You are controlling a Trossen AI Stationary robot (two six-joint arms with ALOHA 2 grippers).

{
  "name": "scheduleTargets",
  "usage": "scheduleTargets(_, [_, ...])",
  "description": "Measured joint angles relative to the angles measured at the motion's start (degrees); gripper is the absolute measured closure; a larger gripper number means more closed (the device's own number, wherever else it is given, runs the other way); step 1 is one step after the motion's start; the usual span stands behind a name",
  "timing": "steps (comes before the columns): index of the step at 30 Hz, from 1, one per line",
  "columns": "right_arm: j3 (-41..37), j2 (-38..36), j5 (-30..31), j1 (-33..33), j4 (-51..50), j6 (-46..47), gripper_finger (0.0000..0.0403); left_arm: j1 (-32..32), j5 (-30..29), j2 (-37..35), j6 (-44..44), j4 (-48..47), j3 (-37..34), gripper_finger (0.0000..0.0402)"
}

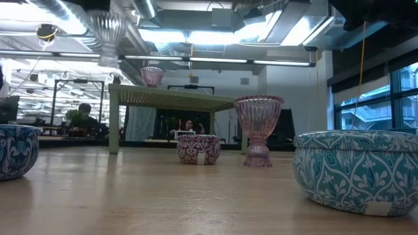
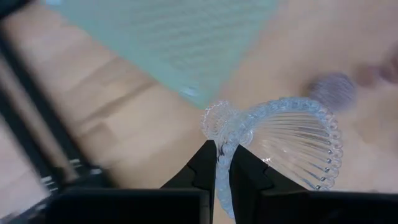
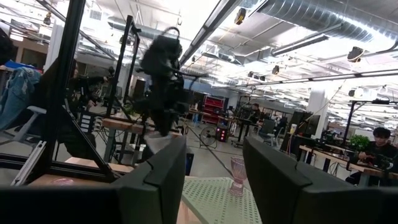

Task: Pick & Place candle stick holders
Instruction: Put the transparent glass candle holder on the shelf aligned with the other glass candle holder

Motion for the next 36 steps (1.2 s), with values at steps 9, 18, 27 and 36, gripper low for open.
scheduleTargets(9, [0.0, -0.02, 0.0, 0.02, 0.0, 0.22, 0.0238, 15.01, -0.06, -0.17, 10.88, 0.38, -0.37, 0.0383])
scheduleTargets(18, [-0.01, -0.01, 0.0, 0.0, 0.02, 0.2, 0.0238, 29.45, 3.5, -0.98, 22.76, 2.56, -0.39, 0.0383])
scheduleTargets(27, [0.0, 0.0, 0.0, 0.01, -0.04, 0.2, 0.0238, 40.17, 9.31, -0.96, 33.07, 5.95, -0.42, 0.0383])
scheduleTargets(36, [0.0, -0.01, 0.0, 0.0, -1.2, 0.24, 0.0238, 48.29, 13.86, -0.96, 41.14, 7.91, -0.44, 0.0384])
